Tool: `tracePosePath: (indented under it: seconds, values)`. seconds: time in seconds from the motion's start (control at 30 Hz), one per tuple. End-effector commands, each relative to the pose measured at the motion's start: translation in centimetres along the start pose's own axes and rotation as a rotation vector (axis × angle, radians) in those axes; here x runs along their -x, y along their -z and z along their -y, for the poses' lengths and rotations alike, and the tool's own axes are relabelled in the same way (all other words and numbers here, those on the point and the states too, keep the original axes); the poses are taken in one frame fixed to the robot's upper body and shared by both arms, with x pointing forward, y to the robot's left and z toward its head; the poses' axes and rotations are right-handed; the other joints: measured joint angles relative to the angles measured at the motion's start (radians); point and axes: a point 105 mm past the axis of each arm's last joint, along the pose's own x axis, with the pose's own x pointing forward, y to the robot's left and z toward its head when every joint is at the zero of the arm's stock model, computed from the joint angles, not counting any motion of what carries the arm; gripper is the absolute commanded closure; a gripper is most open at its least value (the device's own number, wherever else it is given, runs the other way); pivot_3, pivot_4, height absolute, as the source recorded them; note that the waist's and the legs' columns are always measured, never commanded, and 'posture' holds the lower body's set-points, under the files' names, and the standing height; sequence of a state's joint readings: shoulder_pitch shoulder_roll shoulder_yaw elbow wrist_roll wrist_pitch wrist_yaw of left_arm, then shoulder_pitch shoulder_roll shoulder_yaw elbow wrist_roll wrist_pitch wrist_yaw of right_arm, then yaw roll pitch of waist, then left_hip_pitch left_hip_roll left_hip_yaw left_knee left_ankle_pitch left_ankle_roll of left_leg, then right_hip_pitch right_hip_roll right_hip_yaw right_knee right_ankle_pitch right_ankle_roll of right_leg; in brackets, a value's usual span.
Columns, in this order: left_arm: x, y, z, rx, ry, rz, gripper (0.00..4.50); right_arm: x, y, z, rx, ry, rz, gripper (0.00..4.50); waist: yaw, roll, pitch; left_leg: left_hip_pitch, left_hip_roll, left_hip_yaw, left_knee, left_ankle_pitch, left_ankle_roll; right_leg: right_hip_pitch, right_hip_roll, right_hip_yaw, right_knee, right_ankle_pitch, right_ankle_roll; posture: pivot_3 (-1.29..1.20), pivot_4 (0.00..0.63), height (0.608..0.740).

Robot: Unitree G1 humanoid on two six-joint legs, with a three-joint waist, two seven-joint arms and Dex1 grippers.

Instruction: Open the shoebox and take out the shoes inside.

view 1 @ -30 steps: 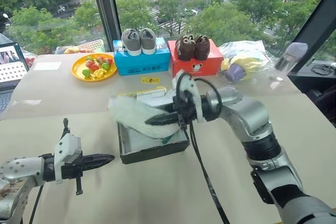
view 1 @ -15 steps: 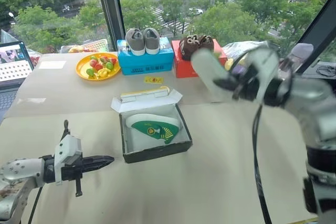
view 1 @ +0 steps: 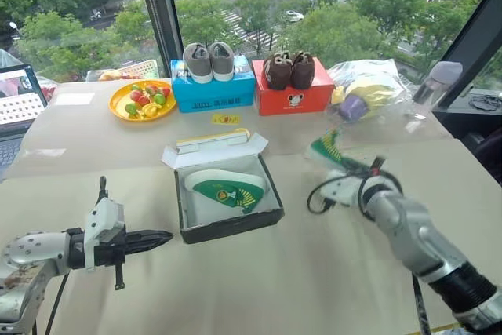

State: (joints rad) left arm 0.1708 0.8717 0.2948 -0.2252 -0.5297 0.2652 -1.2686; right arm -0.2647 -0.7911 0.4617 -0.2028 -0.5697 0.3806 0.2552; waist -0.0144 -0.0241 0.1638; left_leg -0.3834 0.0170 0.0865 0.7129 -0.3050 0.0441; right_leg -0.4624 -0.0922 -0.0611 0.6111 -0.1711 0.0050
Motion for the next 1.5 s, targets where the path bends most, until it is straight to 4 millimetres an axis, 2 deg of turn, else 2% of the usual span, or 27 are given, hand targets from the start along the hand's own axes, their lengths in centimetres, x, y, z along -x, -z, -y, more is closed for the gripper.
tracePosePath:
  seconds: [0.03,0.07,0.13,0.17,0.27,0.33,0.47,0.57,0.63,0.67,0.73,0.77,0.8,0.87,0.97,1.1,1.27,1.5]
  values:
    - [0.1,-0.6,-0.1,-0.032,0.003,0.006,4.50,0.5,-2.1,-3.1,-0.001,-0.115,0.073,3.95,-0.003,-0.003,-0.002,0.002,0.000,0.000,0.000,-0.001,0.001,0.001,0.000,0.000,-0.001,0.000,0.000,0.00,0.150,0.731]
    - [0.0,-0.6,-0.1,-0.030,0.003,0.007,4.50,0.5,-2.2,-3.9,0.012,-0.138,0.071,3.95,-0.003,-0.005,-0.003,0.004,0.001,0.000,0.000,-0.001,0.001,0.003,0.001,0.000,-0.001,0.000,0.000,0.00,0.150,0.731]
    - [0.0,-0.5,-0.1,-0.028,0.003,0.008,4.50,0.8,-2.5,-5.3,-0.066,-0.200,0.074,2.99,-0.002,-0.006,-0.004,0.007,0.001,0.000,-0.001,-0.001,0.002,0.005,0.001,0.000,-0.001,-0.001,0.000,0.00,0.150,0.731]
    - [0.0,-0.5,-0.1,-0.027,0.003,0.007,4.50,1.1,-2.8,-5.7,-0.125,-0.236,0.083,2.78,-0.002,-0.008,-0.005,0.007,0.001,0.000,-0.001,-0.001,0.002,0.005,0.001,0.000,0.000,-0.001,0.000,0.00,0.150,0.731]
    - [0.0,-0.5,-0.1,-0.026,0.001,0.008,4.50,1.6,-3.0,-5.8,-0.297,-0.288,0.071,1.85,-0.003,-0.015,-0.009,0.011,0.003,0.000,-0.002,-0.001,0.001,0.007,0.002,0.000,0.000,-0.002,-0.001,0.00,0.150,0.731]
    - [0.0,-0.4,-0.1,-0.024,0.001,0.009,4.50,2.4,-3.7,-5.1,-0.508,-0.360,0.090,1.19,-0.002,-0.019,-0.012,0.012,0.006,0.000,-0.002,-0.002,0.000,0.008,0.004,-0.001,0.000,-0.003,-0.003,0.00,0.150,0.731]
    - [0.0,-0.4,-0.2,-0.023,0.003,0.008,4.50,4.5,-4.6,-1.4,-0.791,-0.473,0.198,1.19,0.002,-0.020,-0.013,0.013,0.011,0.000,-0.002,-0.002,-0.003,0.009,0.008,-0.001,0.000,-0.005,-0.011,0.00,0.150,0.731]
    - [-0.1,-0.4,-0.2,-0.023,0.004,0.009,4.50,6.6,-4.9,1.4,-0.868,-0.568,0.309,1.19,0.006,-0.016,-0.010,0.012,0.012,0.001,-0.002,-0.002,-0.003,0.007,0.009,-0.001,0.000,-0.004,-0.014,0.00,0.150,0.731]
    - [-0.1,-0.4,-0.2,-0.023,0.004,0.010,4.50,7.4,-5.3,3.7,-0.891,-0.567,0.392,1.19,0.009,-0.011,-0.007,0.012,0.012,0.001,-0.001,-0.002,-0.003,0.007,0.009,-0.001,0.000,-0.004,-0.014,0.00,0.150,0.731]
    - [-0.1,-0.4,-0.2,-0.023,0.004,0.010,4.50,7.4,-5.5,5.4,-0.911,-0.539,0.438,1.19,0.008,-0.010,-0.006,0.012,0.012,0.002,-0.001,-0.002,-0.003,0.006,0.009,0.000,0.000,-0.004,-0.014,0.00,0.150,0.731]
    - [-0.1,-0.4,-0.3,-0.022,0.002,0.011,4.50,7.4,-7.1,10.5,-0.969,-0.460,0.613,1.19,0.001,-0.008,-0.005,0.012,0.013,0.003,-0.001,-0.002,-0.003,0.006,0.010,0.000,0.000,-0.003,-0.015,0.00,0.150,0.731]
    - [-0.1,-0.4,-0.3,-0.023,0.001,0.011,4.50,7.4,-8.1,12.1,-0.958,-0.446,0.673,1.19,-0.002,-0.006,-0.004,0.012,0.013,0.004,-0.001,-0.002,-0.003,0.005,0.011,0.002,0.000,-0.003,-0.016,0.00,0.150,0.731]
    - [-0.1,-0.4,-0.3,-0.023,0.001,0.011,4.50,7.1,-9.0,13.0,-0.930,-0.441,0.706,1.19,-0.002,-0.005,-0.003,0.012,0.014,0.005,-0.002,-0.002,-0.003,0.004,0.012,0.003,0.000,-0.002,-0.016,0.00,0.150,0.731]
    - [-0.2,-0.3,-0.3,-0.023,0.000,0.010,4.50,5.9,-10.9,13.5,-0.865,-0.456,0.731,1.19,0.001,-0.005,-0.004,0.013,0.015,0.005,-0.003,-0.002,-0.003,0.004,0.015,0.004,0.000,-0.001,-0.016,0.00,0.150,0.731]
    - [-0.2,-0.3,-0.4,-0.025,-0.002,0.012,4.50,4.5,-15.4,13.0,-0.776,-0.545,0.823,1.19,0.001,-0.006,-0.004,0.014,0.016,0.003,-0.005,-0.003,-0.008,0.004,0.016,0.000,0.002,0.002,-0.024,0.00,0.150,0.731]
    - [-0.3,-0.4,-0.5,-0.028,-0.008,0.014,4.50,3.1,-17.8,11.2,-0.713,-0.647,0.846,1.19,0.004,-0.005,-0.003,0.011,0.015,0.003,-0.007,-0.002,-0.011,0.002,0.015,-0.001,0.002,0.002,-0.024,0.00,0.150,0.731]
    - [-0.2,-0.5,-0.5,-0.032,-0.017,0.016,4.50,1.5,-18.1,8.3,-0.617,-0.742,0.800,1.19,0.007,-0.005,-0.003,0.008,0.014,0.003,-0.007,-0.003,-0.009,0.003,0.014,-0.002,0.000,0.003,-0.022,0.00,0.150,0.731]
    - [0.1,-0.4,-0.4,-0.028,-0.037,0.012,4.50,-0.1,-16.6,4.8,-0.541,-0.821,0.689,1.19,0.002,-0.005,-0.003,0.008,0.015,0.002,-0.007,-0.003,-0.009,0.002,0.015,-0.003,0.000,0.002,-0.020,0.00,0.150,0.731]
